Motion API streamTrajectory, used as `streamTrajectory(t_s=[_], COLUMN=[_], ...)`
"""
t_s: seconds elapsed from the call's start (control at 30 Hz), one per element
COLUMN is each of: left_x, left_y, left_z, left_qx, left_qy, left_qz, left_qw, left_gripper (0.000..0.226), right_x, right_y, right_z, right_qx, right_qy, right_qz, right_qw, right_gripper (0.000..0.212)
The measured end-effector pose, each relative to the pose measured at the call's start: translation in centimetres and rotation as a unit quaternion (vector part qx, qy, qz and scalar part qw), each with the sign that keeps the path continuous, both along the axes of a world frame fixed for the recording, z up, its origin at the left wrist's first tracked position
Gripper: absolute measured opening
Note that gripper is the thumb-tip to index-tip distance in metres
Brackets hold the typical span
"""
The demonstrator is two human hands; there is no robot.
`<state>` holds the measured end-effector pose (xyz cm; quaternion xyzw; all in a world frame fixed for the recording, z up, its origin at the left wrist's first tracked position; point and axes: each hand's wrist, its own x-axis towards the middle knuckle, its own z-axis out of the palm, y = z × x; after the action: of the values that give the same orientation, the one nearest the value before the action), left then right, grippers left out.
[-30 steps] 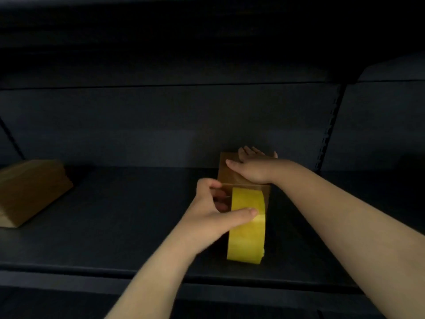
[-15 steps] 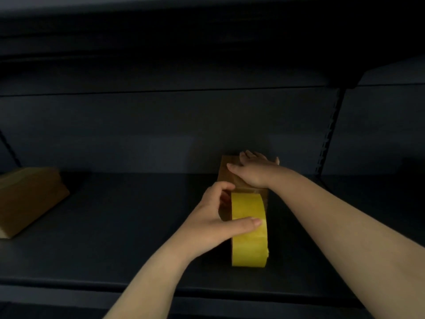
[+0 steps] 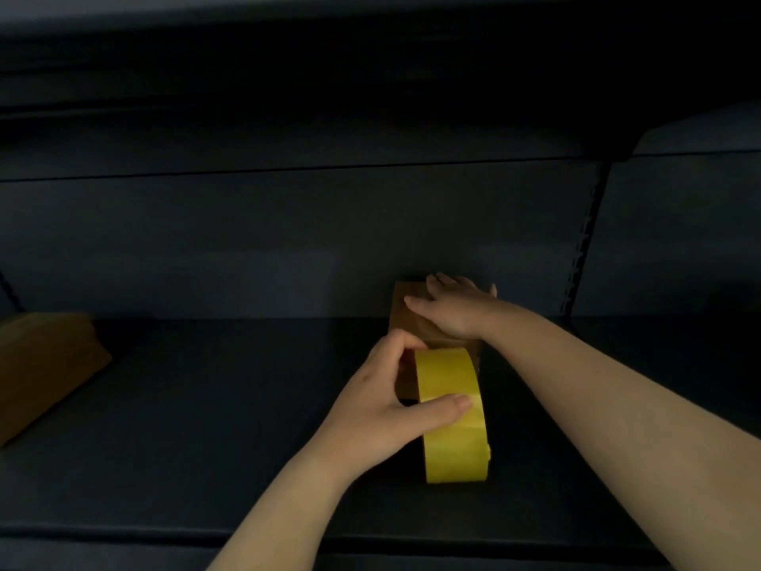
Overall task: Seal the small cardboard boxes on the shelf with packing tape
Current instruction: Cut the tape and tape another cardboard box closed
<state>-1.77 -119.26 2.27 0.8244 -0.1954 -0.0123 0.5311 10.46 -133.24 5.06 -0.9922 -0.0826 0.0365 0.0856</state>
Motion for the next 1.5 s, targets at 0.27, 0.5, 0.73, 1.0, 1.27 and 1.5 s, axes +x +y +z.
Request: streamTrajectory(t_s=[0.27,0.5,0.73,1.0,1.27,1.5], left_x=[0.6,2.1,2.4,2.6,2.6,2.4], left_y=[-0.2,-0.8,-0.7,-1.4,-2.0,-2.1], left_z=[-0.8,0.4,0.5,0.7,0.6,0.5], left_qx=[-0.114,-0.018,-0.011,-0.099,-0.146,-0.175], left_qy=[0.063,0.108,0.122,0.141,0.162,0.173], left_qz=[-0.066,-0.117,-0.113,-0.055,-0.032,-0.009], left_qw=[0.989,0.987,0.986,0.983,0.975,0.969], left_gripper=[0.042,0.06,0.059,0.058,0.053,0.05], right_x=[0.4,0.9,1.6,-4.1,-8.7,-9.3], right_y=[-0.2,-0.5,-0.8,-9.9,-15.3,-16.0], right_z=[0.0,-0.1,-0.4,4.5,-2.8,-2.5], right_qx=[0.003,0.003,0.018,0.342,0.0,0.019], right_qy=[0.005,0.0,-0.005,-0.215,0.069,-0.045], right_qz=[0.008,0.02,0.012,-0.064,-0.219,-0.128], right_qw=[1.0,1.0,1.0,0.913,0.973,0.991], right_gripper=[0.07,0.072,0.072,0.043,0.06,0.043])
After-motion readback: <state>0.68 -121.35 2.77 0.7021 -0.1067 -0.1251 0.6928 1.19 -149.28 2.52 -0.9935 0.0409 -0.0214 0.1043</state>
